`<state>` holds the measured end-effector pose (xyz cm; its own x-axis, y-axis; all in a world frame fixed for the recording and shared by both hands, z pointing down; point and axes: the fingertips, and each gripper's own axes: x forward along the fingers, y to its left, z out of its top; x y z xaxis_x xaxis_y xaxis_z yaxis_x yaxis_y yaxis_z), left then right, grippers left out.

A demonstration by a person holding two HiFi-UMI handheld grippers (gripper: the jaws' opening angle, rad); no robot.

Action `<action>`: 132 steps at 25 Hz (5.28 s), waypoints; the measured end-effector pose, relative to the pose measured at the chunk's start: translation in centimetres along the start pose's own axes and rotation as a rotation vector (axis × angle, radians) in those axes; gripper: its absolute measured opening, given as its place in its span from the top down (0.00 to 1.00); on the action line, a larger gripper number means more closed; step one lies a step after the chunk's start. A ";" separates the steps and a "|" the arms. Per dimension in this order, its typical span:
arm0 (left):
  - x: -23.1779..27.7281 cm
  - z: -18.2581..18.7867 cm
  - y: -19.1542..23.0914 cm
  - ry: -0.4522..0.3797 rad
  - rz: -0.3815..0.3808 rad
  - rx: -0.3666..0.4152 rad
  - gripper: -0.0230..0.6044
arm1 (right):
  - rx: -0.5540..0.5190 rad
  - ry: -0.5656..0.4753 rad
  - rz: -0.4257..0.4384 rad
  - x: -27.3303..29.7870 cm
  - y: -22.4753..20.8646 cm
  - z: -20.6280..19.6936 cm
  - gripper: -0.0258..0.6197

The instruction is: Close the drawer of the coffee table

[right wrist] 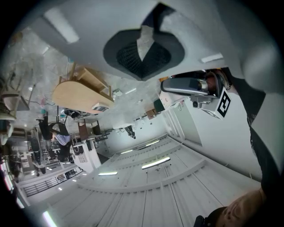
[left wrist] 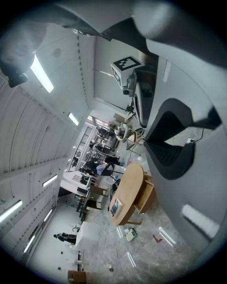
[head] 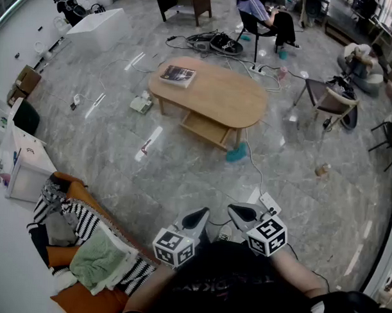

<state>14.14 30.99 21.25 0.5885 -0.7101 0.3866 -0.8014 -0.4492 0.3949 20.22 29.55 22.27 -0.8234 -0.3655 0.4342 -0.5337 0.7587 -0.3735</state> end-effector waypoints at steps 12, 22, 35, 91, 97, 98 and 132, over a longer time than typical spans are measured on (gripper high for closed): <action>0.2 0.1 -0.2 0.004 0.001 0.007 0.96 | 0.001 -0.008 0.005 0.0 -0.2 0.1 0.96; 1.0 0.5 -0.8 0.004 -0.014 0.019 0.96 | -0.004 -0.048 0.022 -0.5 -0.5 0.7 0.96; 0.7 2.3 -0.2 -0.009 0.042 0.039 0.96 | -0.004 -0.093 0.018 -1.2 -1.9 1.5 0.96; -3.7 14.3 40.7 0.055 -0.254 0.142 0.96 | 0.147 -0.150 -0.570 28.0 -1.8 14.9 0.96; -5.0 14.9 42.9 0.027 -0.211 0.141 0.96 | 0.139 -0.115 -0.567 29.5 -2.4 15.4 0.96; -4.8 14.9 43.5 0.028 -0.201 0.138 0.96 | 0.134 -0.112 -0.562 29.9 -2.8 15.8 0.96; 29.7 15.6 47.7 0.183 -0.132 0.281 0.96 | 0.358 -0.126 -0.494 34.2 -37.3 11.2 0.96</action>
<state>-8.30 -20.00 38.59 0.6782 -0.5383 0.5003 -0.7001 -0.6802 0.2172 9.82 -17.31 41.82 -0.4675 -0.7047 0.5338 -0.8709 0.2635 -0.4148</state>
